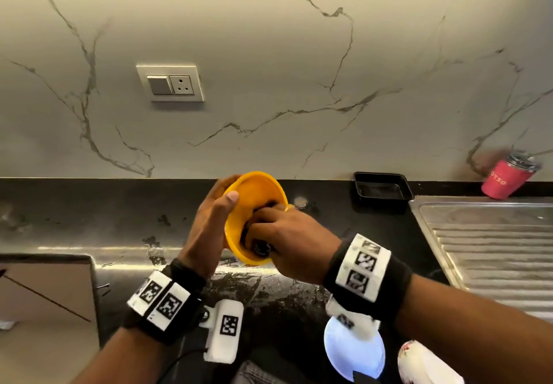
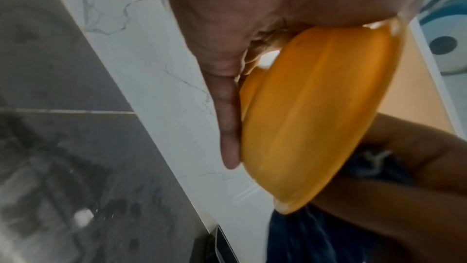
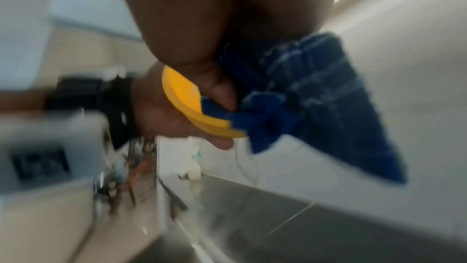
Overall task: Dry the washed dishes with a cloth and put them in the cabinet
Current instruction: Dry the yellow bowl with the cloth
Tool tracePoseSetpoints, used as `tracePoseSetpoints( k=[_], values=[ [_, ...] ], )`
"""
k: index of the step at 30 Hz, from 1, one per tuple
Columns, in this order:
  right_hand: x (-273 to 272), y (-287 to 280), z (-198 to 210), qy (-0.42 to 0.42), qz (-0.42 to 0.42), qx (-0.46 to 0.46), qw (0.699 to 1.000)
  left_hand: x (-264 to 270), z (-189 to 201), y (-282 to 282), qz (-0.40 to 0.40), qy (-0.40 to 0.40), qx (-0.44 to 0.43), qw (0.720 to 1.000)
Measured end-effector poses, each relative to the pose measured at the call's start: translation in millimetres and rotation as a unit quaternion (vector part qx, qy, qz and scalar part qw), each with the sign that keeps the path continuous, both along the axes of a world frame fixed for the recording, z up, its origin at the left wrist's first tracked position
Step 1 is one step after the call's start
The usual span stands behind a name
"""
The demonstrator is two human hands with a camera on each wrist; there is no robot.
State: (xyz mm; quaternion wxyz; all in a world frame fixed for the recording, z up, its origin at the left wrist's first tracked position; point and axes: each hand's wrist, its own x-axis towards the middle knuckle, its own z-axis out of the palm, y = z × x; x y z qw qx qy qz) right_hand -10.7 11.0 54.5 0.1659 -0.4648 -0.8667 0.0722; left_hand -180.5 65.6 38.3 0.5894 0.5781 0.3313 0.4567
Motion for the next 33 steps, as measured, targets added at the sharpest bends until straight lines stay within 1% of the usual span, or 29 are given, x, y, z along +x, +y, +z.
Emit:
tracePoseSetpoints(
  k=[1,2,3,4,6,7,9,10,11,13,15,19,21,24,26,28,29,30,33],
  values=[
    [4,-3,0,0.078,0.008,-0.082,0.994,-1,-2,-2,0.001,-0.007,-0.026,1.000],
    [8,-6,2,0.136,0.018,-0.133,0.982,-1,-2,-4,-0.001,-0.018,-0.067,0.998],
    [11,-9,4,0.163,0.034,-0.141,0.976,-1,-3,-6,-0.006,-0.028,-0.121,0.992],
    [14,-10,6,0.151,0.048,-0.119,0.980,-1,-2,-7,-0.013,-0.032,-0.169,0.985],
    [19,-7,6,0.108,0.064,-0.062,0.990,-2,0,-11,-0.032,-0.020,-0.224,0.974],
    [21,-6,8,0.119,0.064,-0.053,0.989,-4,0,-11,-0.039,-0.012,-0.237,0.971],
    [25,-5,11,0.186,0.073,-0.063,0.978,-7,1,-11,-0.050,0.009,-0.251,0.967],
    [28,-5,14,0.231,0.072,-0.092,0.966,-9,3,-13,-0.058,0.022,-0.247,0.967],
    [32,-6,18,0.282,0.068,-0.139,0.947,-12,3,-13,-0.061,0.031,-0.230,0.971],
    [41,-9,23,0.370,0.061,-0.219,0.901,-20,1,-11,-0.065,0.036,-0.167,0.983],
    [47,-12,23,0.430,0.049,-0.241,0.869,-32,-4,-11,-0.074,0.039,-0.118,0.990],
    [52,-14,10,0.529,0.009,-0.271,0.804,-48,-19,-19,-0.113,0.027,-0.091,0.989],
    [53,-15,2,0.549,-0.022,-0.266,0.792,-50,-25,-28,-0.127,0.008,-0.078,0.989],
    [50,-16,-8,0.564,-0.071,-0.224,0.791,-50,-29,-35,-0.104,-0.033,-0.072,0.991],
    [49,-18,-13,0.598,-0.086,-0.192,0.773,-50,-29,-35,-0.081,-0.059,-0.079,0.992],
    [49,-22,-14,0.631,-0.100,-0.183,0.747,-51,-27,-36,-0.065,-0.060,-0.086,0.992],
    [48,-24,-15,0.628,-0.101,-0.180,0.750,-51,-26,-37,-0.061,-0.054,-0.086,0.993],
    [46,-27,-15,0.609,-0.099,-0.171,0.768,-51,-26,-38,-0.063,-0.047,-0.084,0.993],
    [34,-30,-13,0.521,-0.080,-0.129,0.840,-48,-27,-43,-0.079,-0.016,-0.071,0.994]
  ],
)
